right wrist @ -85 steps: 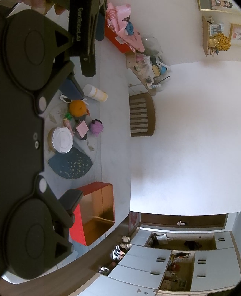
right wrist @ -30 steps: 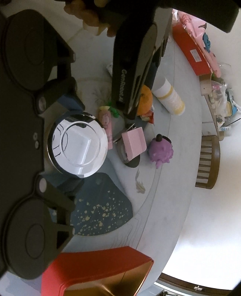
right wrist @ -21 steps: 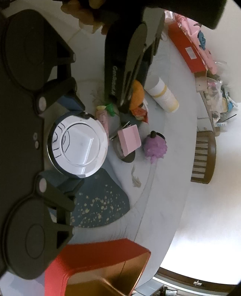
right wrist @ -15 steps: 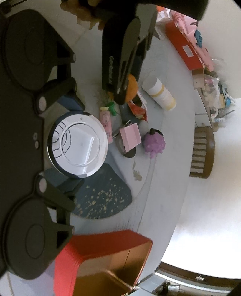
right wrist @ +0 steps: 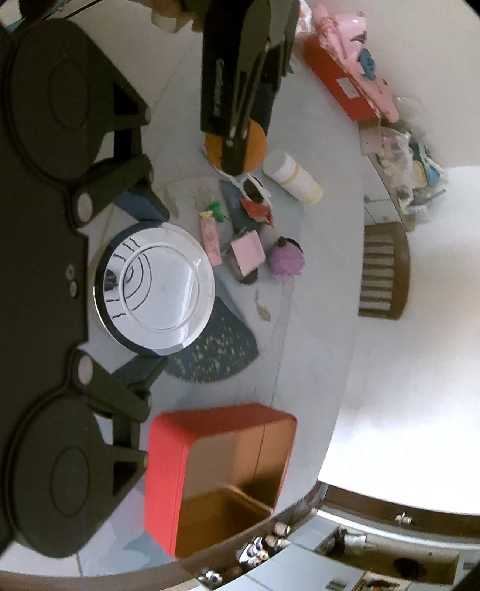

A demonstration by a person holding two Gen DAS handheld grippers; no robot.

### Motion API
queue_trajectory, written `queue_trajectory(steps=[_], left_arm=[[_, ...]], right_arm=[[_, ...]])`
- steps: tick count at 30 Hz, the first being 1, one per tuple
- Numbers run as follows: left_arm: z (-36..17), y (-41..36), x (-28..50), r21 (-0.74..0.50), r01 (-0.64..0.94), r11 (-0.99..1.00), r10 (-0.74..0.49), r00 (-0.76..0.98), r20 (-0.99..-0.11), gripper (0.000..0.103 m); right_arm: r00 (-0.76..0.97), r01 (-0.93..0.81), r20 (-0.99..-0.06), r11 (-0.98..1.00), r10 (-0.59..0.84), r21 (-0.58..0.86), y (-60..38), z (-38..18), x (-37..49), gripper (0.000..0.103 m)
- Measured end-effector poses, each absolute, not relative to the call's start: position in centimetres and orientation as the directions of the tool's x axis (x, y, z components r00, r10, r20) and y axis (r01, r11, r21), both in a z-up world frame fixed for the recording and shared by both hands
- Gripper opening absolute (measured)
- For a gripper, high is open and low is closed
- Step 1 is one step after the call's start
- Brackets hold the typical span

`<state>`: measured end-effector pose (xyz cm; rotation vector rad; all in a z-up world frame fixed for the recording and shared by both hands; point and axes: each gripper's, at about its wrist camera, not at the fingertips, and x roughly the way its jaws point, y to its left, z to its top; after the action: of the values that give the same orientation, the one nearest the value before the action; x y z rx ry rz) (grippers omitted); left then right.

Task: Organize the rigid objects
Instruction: 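Lower the orange into the red box with the left tool while the right tool lowers the compact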

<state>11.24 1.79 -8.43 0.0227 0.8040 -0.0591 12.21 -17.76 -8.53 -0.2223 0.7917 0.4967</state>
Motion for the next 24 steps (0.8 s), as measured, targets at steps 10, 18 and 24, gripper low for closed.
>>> queue_trajectory(steps=[10, 18, 24], left_arm=[[-3.5, -1.0, 11.7, -0.031, 0.173, 0.985, -0.149, 0.728, -0.669, 0.051], [-3.0, -5.2, 16.7, -0.031, 0.187, 0.982, -0.16, 0.729, -0.666, 0.051], [-3.0, -9.5, 21.2, -0.049, 0.182, 0.982, -0.167, 0.719, -0.675, 0.051]], right_arm=[[0.665, -0.439, -0.685, 0.898, 0.299, -0.034, -21.5, -4.9, 13.9, 0.076], [0.684, -0.394, -0.682, 0.918, 0.258, -0.048, -26.2, -4.6, 17.9, 0.076], [0.676, -0.395, -0.692, 0.917, 0.255, -0.048, -29.9, -5.1, 21.6, 0.076]])
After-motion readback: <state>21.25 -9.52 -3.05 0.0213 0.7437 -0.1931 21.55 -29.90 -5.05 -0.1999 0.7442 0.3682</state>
